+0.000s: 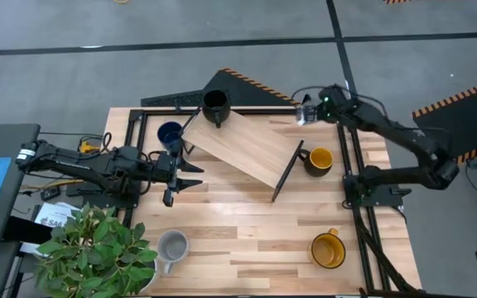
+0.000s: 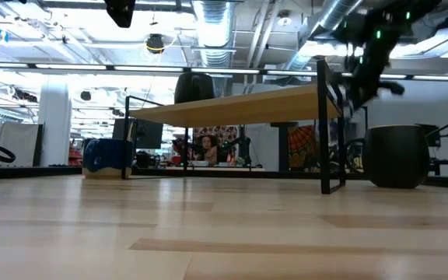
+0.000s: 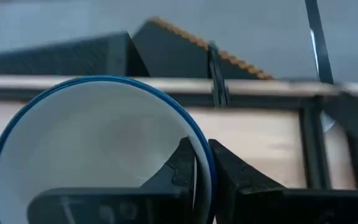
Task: Place coffee mugs
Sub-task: Put the blue-white mug on the shelf, then put the blue mug on the shelf
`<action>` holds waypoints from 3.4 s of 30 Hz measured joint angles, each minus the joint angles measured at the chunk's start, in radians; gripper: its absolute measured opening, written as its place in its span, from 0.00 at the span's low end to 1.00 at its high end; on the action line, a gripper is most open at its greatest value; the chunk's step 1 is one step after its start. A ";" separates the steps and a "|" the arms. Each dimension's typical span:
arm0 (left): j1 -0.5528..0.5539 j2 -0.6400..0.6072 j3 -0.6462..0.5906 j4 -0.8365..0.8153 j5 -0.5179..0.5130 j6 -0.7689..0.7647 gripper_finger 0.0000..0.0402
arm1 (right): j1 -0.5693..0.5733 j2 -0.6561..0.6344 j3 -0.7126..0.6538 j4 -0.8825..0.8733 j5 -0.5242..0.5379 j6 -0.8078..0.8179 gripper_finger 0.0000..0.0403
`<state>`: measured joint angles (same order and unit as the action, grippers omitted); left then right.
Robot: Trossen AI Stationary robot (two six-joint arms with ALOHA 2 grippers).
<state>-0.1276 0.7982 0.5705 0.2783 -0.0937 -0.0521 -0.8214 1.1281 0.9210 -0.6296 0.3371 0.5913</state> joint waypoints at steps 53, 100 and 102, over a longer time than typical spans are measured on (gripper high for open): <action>0.000 0.000 0.000 0.003 0.000 -0.023 0.35 | 0.452 0.674 0.852 -0.208 -0.100 -0.178 0.23; 0.000 0.000 0.000 -0.060 -0.053 -0.040 0.35 | 0.642 0.018 0.287 -0.317 0.238 -0.115 0.26; 0.000 0.000 0.000 -0.069 -0.053 -0.040 0.35 | 0.671 -0.042 0.200 -0.208 0.238 -0.113 0.26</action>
<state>-0.1276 0.7986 0.5709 0.2097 -0.1468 -0.0921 -0.1502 1.0865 1.1213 -0.8372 0.5751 0.4782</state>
